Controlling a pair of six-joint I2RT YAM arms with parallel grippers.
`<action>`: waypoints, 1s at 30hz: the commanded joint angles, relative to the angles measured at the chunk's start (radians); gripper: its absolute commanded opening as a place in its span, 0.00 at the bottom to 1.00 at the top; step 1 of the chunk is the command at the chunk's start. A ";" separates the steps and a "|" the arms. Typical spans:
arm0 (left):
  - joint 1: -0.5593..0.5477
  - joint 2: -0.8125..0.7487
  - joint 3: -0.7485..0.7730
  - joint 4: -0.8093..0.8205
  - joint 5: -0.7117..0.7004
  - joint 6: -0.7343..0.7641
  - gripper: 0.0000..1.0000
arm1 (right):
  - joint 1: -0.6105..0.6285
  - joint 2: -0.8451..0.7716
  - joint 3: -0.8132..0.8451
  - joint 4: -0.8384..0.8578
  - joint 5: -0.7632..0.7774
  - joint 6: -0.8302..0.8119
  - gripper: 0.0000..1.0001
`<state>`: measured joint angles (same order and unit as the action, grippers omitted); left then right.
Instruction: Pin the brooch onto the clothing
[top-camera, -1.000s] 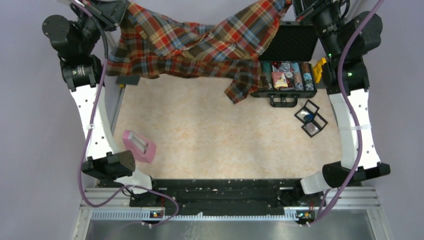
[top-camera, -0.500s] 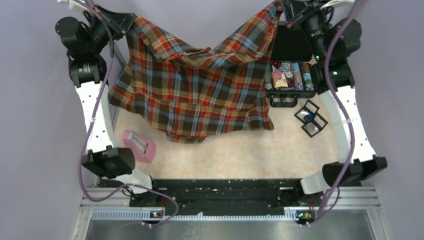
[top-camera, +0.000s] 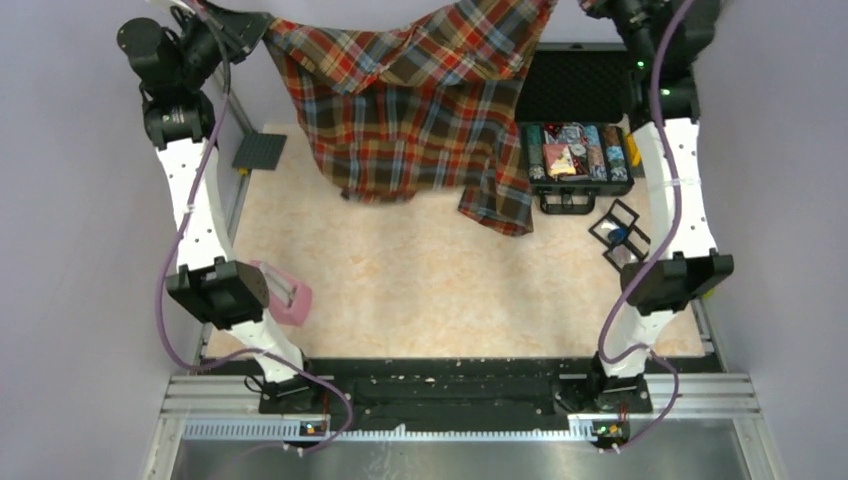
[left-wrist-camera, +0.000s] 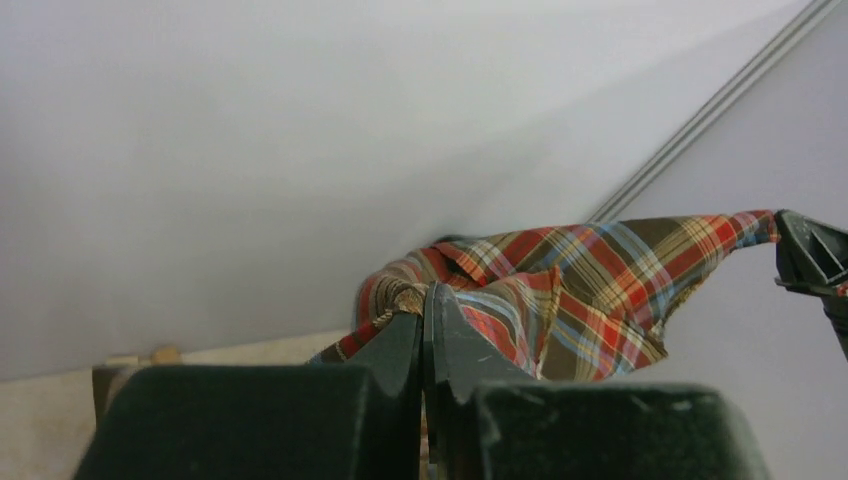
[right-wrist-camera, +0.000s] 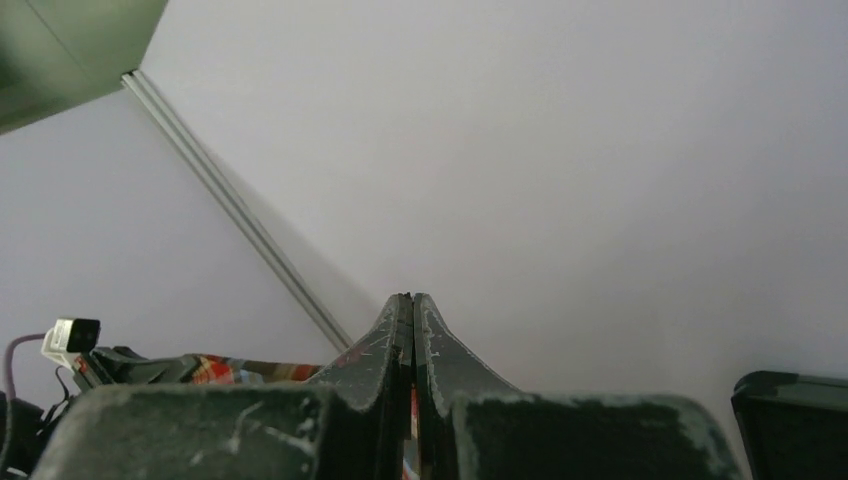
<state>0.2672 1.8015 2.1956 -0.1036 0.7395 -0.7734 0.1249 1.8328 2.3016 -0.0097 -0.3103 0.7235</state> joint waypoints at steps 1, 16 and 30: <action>0.034 -0.205 -0.152 0.175 -0.025 -0.037 0.00 | -0.053 -0.192 -0.100 0.076 -0.061 0.036 0.00; 0.040 -1.138 -1.555 -0.475 -0.164 0.154 0.10 | -0.051 -1.332 -1.664 -0.349 0.307 0.085 0.00; 0.040 -1.180 -1.285 -0.801 -0.376 0.398 0.92 | -0.048 -1.456 -1.644 -0.589 0.393 -0.032 0.72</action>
<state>0.3023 0.5903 0.8291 -0.8845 0.4282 -0.4637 0.0746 0.3801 0.5957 -0.6086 0.0319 0.7494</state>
